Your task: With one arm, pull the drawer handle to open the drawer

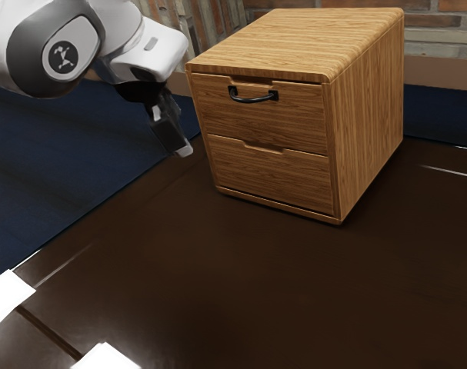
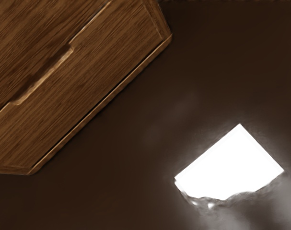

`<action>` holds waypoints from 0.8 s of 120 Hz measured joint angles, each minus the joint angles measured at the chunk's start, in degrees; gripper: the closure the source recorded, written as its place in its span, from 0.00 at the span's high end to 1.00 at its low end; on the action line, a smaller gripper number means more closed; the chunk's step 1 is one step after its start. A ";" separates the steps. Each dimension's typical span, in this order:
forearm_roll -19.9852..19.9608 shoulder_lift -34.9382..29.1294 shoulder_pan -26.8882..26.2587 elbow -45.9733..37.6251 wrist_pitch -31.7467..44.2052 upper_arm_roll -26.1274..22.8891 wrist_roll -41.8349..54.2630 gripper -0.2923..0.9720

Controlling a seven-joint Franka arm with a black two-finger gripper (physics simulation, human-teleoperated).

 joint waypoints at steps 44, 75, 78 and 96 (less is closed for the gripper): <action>-0.84 9.51 -0.88 5.07 12.55 0.75 28.38 0.73; -1.39 15.12 -5.18 9.48 14.56 6.15 40.55 0.67; -1.40 15.70 -5.75 9.95 14.66 6.60 41.45 0.66; -1.58 19.12 -10.39 13.84 14.95 11.35 45.73 0.57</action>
